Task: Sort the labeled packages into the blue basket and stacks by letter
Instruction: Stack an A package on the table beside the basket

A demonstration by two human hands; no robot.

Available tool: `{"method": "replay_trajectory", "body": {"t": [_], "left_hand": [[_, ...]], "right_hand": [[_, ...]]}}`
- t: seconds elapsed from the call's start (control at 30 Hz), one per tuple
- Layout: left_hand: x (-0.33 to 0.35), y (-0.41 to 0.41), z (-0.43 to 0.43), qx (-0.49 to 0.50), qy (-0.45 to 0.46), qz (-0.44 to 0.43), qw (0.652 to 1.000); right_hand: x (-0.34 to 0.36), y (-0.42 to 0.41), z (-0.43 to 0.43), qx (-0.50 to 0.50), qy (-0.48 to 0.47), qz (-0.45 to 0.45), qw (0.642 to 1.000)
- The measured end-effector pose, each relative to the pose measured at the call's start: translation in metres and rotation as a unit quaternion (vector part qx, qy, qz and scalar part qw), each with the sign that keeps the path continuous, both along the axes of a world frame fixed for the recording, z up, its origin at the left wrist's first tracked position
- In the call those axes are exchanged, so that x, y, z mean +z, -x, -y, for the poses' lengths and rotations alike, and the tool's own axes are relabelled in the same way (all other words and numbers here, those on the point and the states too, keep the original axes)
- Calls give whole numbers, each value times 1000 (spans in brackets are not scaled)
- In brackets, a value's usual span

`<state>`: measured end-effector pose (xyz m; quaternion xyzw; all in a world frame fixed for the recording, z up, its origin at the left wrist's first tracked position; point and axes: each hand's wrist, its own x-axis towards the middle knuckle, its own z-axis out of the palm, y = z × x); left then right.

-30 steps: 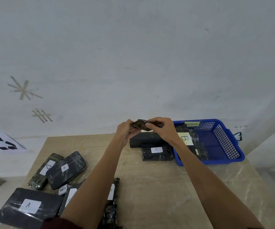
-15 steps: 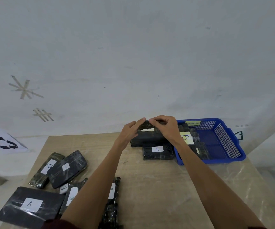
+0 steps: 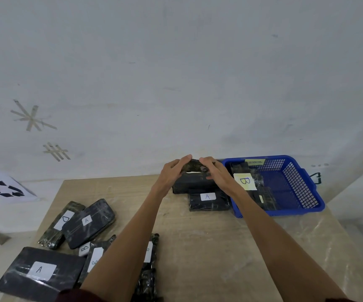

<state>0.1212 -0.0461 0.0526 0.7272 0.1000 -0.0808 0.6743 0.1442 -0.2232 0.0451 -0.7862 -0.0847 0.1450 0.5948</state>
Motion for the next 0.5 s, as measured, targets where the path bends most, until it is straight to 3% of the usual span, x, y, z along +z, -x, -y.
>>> {"method": "replay_trajectory", "body": {"t": [0.23, 0.4, 0.5], "left_hand": [[-4, 0, -5, 6, -9, 16, 1000], [-13, 6, -13, 17, -24, 49, 998], [-20, 8, -21, 9, -15, 48, 999]], "right_hand": [[-1, -3, -3, 5, 3, -8, 1000], [2, -8, -11, -49, -137, -121, 982], [-3, -10, -11, -76, -128, -109, 983]]}}
